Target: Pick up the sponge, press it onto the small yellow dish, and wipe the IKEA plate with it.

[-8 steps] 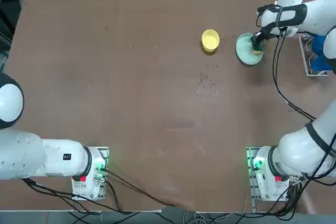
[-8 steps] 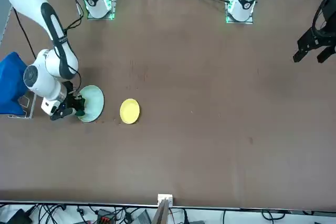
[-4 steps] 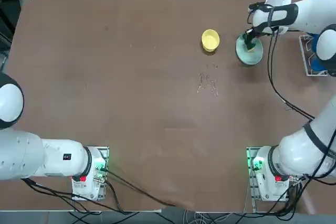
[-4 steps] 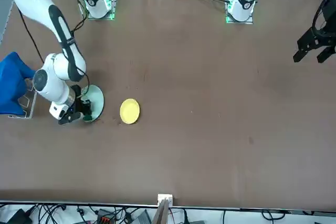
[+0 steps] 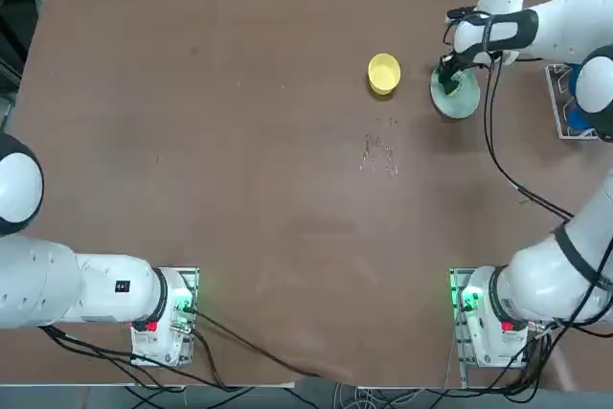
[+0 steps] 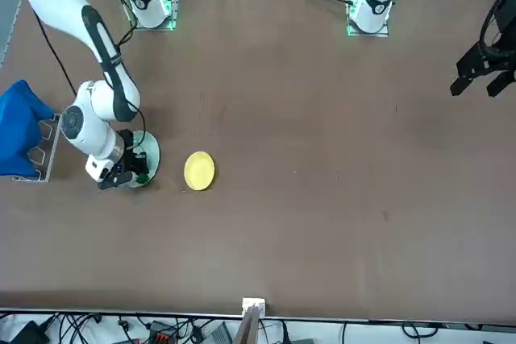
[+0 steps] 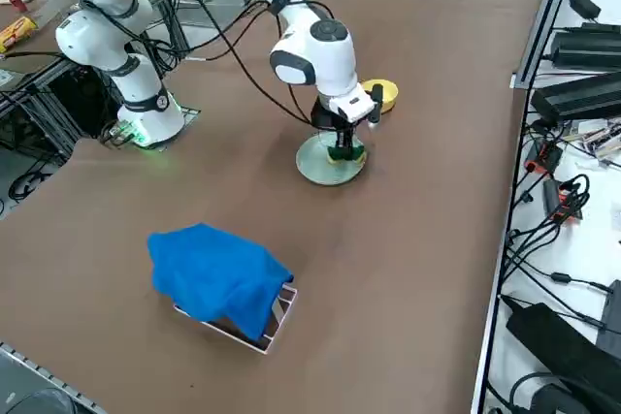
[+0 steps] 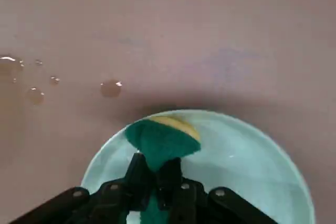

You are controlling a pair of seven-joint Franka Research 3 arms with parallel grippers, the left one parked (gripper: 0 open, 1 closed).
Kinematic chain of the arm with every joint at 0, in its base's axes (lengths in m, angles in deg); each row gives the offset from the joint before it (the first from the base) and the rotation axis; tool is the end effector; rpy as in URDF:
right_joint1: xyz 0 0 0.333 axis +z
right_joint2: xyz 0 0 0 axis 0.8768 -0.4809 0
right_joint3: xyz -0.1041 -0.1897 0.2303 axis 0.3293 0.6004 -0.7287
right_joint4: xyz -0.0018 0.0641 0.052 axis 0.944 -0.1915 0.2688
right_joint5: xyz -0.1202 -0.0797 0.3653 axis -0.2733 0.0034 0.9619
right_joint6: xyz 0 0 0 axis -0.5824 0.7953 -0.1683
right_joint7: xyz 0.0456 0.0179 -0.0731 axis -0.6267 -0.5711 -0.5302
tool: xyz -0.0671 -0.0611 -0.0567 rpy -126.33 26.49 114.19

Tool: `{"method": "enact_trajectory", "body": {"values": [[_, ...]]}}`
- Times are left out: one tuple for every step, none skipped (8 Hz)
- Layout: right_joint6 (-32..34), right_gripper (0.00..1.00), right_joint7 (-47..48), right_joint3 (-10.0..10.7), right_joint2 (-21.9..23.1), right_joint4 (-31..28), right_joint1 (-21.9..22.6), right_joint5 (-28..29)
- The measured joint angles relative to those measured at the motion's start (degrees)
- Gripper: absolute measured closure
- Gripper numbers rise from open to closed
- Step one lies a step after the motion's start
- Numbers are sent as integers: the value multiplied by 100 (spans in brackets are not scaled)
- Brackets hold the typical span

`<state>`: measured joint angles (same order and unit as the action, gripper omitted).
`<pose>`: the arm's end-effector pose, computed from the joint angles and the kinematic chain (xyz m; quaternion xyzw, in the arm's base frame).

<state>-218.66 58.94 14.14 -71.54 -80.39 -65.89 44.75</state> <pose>0.5936 0.0432 0.1962 -0.9936 -0.0987 -0.0221 0.0502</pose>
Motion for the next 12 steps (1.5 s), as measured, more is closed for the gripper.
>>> {"method": "enact_trajectory", "body": {"values": [[0, 91, 104, -62, 92, -142, 4, 0], [-2, 91, 157, -98, 215, -334, 11, 1], [-5, 91, 174, -114, 367, -554, 15, 1], [-6, 91, 176, -116, 547, -797, 10, 1], [-11, 91, 161, -110, 699, -988, -22, 1], [-12, 91, 65, -94, 795, -1103, -109, 1], [-12, 91, -140, -86, 834, -1166, -273, 1], [-12, 91, -368, -76, 834, -1192, -452, 1], [-11, 91, -529, -72, 829, -1204, -588, 1], [-13, 91, -589, -73, 811, -1197, -646, 1], [-16, 91, -593, -79, 761, -1152, -647, 1], [-16, 91, -600, -92, 676, -1055, -643, 0]]}}
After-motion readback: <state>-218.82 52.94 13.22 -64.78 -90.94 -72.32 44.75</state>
